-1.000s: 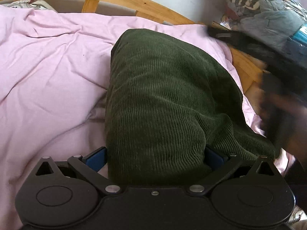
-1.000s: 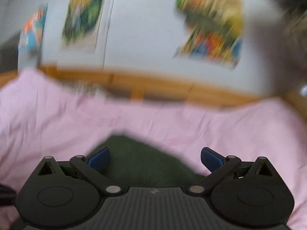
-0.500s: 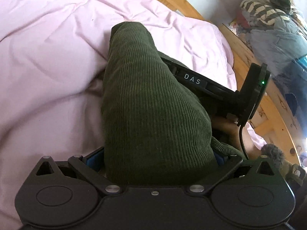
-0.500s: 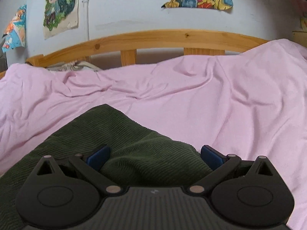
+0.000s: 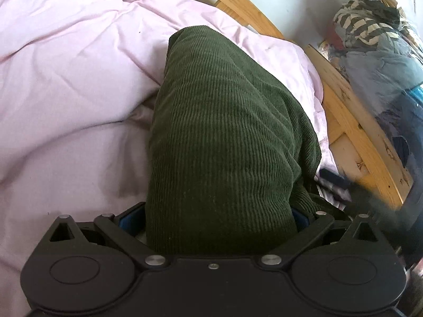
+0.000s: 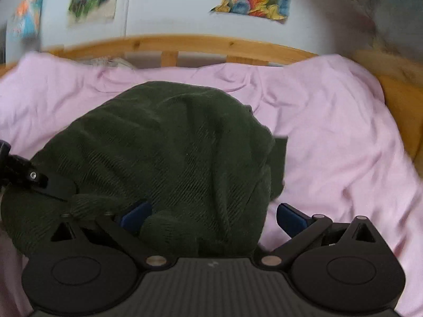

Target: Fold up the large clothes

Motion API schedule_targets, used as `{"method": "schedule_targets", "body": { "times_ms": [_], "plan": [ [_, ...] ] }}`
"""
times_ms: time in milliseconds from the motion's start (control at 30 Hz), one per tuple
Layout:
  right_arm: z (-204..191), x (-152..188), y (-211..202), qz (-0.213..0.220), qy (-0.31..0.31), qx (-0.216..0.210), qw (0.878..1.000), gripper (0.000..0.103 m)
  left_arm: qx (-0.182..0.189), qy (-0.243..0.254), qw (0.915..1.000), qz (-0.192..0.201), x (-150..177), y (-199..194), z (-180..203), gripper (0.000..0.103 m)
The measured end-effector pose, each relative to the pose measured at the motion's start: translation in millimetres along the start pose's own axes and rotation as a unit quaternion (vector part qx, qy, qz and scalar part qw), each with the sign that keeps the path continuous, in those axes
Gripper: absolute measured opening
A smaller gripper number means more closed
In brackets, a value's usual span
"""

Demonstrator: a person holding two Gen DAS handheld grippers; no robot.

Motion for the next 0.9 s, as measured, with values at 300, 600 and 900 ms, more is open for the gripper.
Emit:
{"method": "schedule_targets", "body": {
  "times_ms": [300,600,900],
  "plan": [
    [0.5,7.8,24.1,0.002,0.045,-0.009,0.999,0.103,-0.023,0.011,0.9996,0.008,4.8,3.6,5.5,0.102],
    [12.6,11.3,23.0,-0.006,0.083,-0.017,0.996,0.103,-0.08,0.138,0.9842,0.077,-2.9,-24.9,61.4,0.1],
    [26.6,13.3,33.3,-0.035,0.133,-0.059,0.989,0.103,-0.169,0.13,0.97,0.117,-30.8,-12.3,51.9,0.103]
  ]
}}
Point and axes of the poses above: each gripper's, at about its wrist camera, not at the fingertips, and y roughly the way its jaws point, z to its right, x to its underside, the point moved 4 cm from there along y, roughly the way its jaws point, and after that the axes turned 10 degrees about x, right-handed, at the moved point
